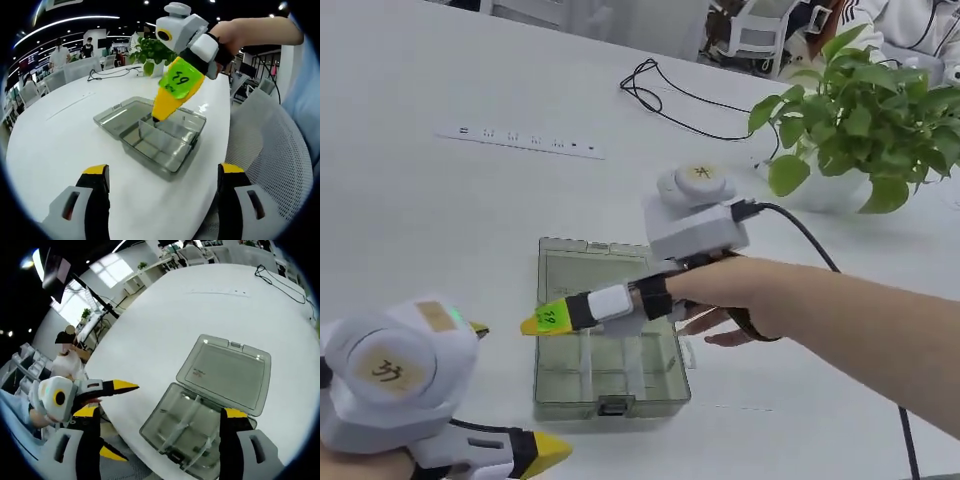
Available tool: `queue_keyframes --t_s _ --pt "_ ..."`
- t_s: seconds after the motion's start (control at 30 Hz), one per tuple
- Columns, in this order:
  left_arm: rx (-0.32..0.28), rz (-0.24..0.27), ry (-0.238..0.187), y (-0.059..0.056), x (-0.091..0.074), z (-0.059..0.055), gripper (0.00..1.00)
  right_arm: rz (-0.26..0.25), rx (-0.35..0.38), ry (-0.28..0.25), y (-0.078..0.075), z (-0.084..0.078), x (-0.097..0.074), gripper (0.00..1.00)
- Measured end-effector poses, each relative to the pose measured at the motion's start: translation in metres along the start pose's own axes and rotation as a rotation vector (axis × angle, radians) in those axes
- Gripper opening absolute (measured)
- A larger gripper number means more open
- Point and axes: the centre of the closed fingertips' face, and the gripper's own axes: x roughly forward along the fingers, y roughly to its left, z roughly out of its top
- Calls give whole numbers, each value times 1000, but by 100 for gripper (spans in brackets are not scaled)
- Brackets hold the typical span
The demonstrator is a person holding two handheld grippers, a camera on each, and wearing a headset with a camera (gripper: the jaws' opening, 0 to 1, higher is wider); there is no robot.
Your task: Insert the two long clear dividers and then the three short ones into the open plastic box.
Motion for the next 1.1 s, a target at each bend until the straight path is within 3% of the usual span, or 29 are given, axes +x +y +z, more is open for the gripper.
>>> queue_keyframes --t_s 0.03,0.07,0.23,0.37,0.5,0.63,0.73,0.9,1.1 --pt "-6 1 -1 1 0 1 91 -8 9 22 0 -6 -3 100" --pt "-13 2 -6 2 0 1 91 4 -36 24 0 -9 -6 100" --pt "-52 2 -21 2 -1 6 91 -4 -107 1 -7 -17 -14 100" --pt "-63 5 -27 1 -1 11 91 41 -189 -92 -6 -12 -23 100" --pt "-69 10 -22 1 -2 13 91 50 -195 -138 -12 -14 -36 100" --pt "-66 23 -18 1 -2 15 91 79 -223 -235 -14 -8 -50 100" --pt "-66 31 -17 0 -3 17 91 73 -219 -260 -24 -16 -62 100" --pt "-58 43 7 -1 -2 14 91 56 -249 -258 -39 -31 -74 100" --pt "-67 49 8 -5 0 16 90 41 -252 -267 -56 -43 -87 100"
